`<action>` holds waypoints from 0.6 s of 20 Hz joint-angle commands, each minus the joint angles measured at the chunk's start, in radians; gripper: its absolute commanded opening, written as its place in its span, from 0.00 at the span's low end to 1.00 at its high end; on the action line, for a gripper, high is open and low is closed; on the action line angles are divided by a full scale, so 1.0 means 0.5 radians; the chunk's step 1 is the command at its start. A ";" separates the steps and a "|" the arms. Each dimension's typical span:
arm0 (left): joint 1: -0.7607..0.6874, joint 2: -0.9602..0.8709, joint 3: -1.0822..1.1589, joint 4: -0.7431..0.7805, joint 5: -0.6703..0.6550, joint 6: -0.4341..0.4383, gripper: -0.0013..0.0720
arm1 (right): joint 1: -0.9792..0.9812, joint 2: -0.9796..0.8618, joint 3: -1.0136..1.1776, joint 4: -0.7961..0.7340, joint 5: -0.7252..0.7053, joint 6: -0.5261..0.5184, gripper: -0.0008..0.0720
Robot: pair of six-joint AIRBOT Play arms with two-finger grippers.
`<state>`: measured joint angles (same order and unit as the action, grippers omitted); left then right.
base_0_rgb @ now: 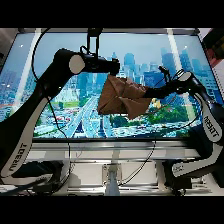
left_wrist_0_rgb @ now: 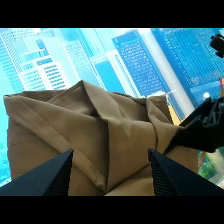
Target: Fold the clothes and pants, and hang the long-sleeved shirts on hangers.
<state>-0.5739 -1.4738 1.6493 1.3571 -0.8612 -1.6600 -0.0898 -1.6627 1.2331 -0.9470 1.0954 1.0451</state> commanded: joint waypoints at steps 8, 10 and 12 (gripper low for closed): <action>0.005 -0.002 -0.001 0.009 0.001 0.002 0.70 | 0.021 -0.283 0.002 0.597 0.008 0.204 0.87; 0.005 -0.002 -0.001 0.009 0.001 0.002 0.70 | 0.022 -0.319 0.002 0.653 0.018 0.204 0.86; 0.005 -0.002 -0.001 0.009 0.001 0.003 0.70 | 0.047 -0.351 0.002 0.684 0.027 0.204 0.86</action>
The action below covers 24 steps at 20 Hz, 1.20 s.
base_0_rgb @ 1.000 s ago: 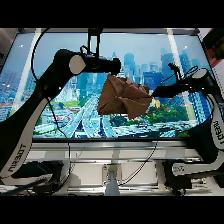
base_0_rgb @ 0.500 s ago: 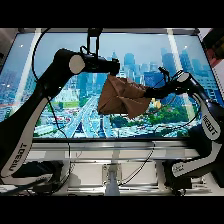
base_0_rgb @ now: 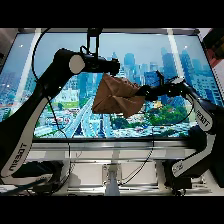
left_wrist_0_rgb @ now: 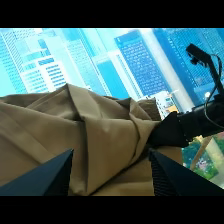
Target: Fold the clothes and pants, and hang the long-sleeved shirts on hangers.
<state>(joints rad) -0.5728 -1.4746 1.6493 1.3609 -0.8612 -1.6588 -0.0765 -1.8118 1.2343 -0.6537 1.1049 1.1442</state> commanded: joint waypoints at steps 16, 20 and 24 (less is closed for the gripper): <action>0.040 0.018 0.000 0.002 0.001 0.058 0.70 | 0.069 0.660 0.000 0.135 -0.280 -0.272 0.06; 0.069 0.031 0.000 0.002 0.000 0.058 0.70 | -0.178 1.102 0.000 0.211 -0.235 -0.169 0.06; 0.111 0.040 0.000 0.002 -0.001 0.057 0.70 | -0.529 1.450 0.000 0.214 -0.137 0.266 0.06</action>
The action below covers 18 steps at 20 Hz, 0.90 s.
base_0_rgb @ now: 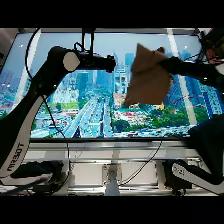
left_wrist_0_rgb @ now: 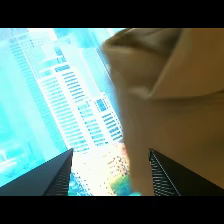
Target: Fold the clothes and pants, and hang the long-sleeved shirts on hangers.
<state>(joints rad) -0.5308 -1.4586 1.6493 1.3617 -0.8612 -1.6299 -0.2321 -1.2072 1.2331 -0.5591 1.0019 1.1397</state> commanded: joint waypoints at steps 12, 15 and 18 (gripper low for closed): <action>0.220 0.043 0.001 0.000 -0.227 0.000 0.65 | -2.132 0.452 0.117 0.011 0.638 0.900 0.06; 0.269 0.043 0.001 0.005 -0.227 0.000 0.65 | -2.631 0.386 0.111 -0.052 0.793 0.939 0.06; 0.314 0.043 0.001 0.015 -0.227 0.000 0.65 | -3.091 0.319 0.036 -0.276 0.890 0.943 0.06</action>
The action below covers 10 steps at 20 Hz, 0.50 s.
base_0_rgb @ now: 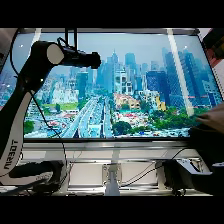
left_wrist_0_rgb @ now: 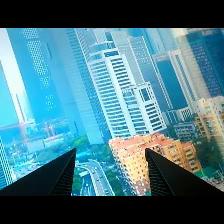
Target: Fold the clothes and pants, and hang the long-sleeved shirts on hangers.
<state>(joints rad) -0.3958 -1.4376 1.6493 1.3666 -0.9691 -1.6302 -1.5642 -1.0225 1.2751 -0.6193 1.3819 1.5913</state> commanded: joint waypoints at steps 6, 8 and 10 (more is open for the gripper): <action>0.064 -0.002 0.001 0.050 0.001 0.000 0.65 | -0.917 -0.068 -0.278 -0.350 -0.079 0.202 0.07; 0.064 -0.004 0.001 0.050 0.001 0.001 0.65 | -0.917 -0.068 -0.278 -0.596 -0.114 0.203 0.07; 0.063 -0.004 0.001 0.050 0.001 0.000 0.65 | -0.917 -0.068 -0.278 -0.766 -0.149 0.203 0.07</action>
<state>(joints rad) -0.3656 -1.4387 1.6493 1.3884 -0.9707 -1.6302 -1.9968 -1.0550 1.1461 -0.8513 1.3441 1.6794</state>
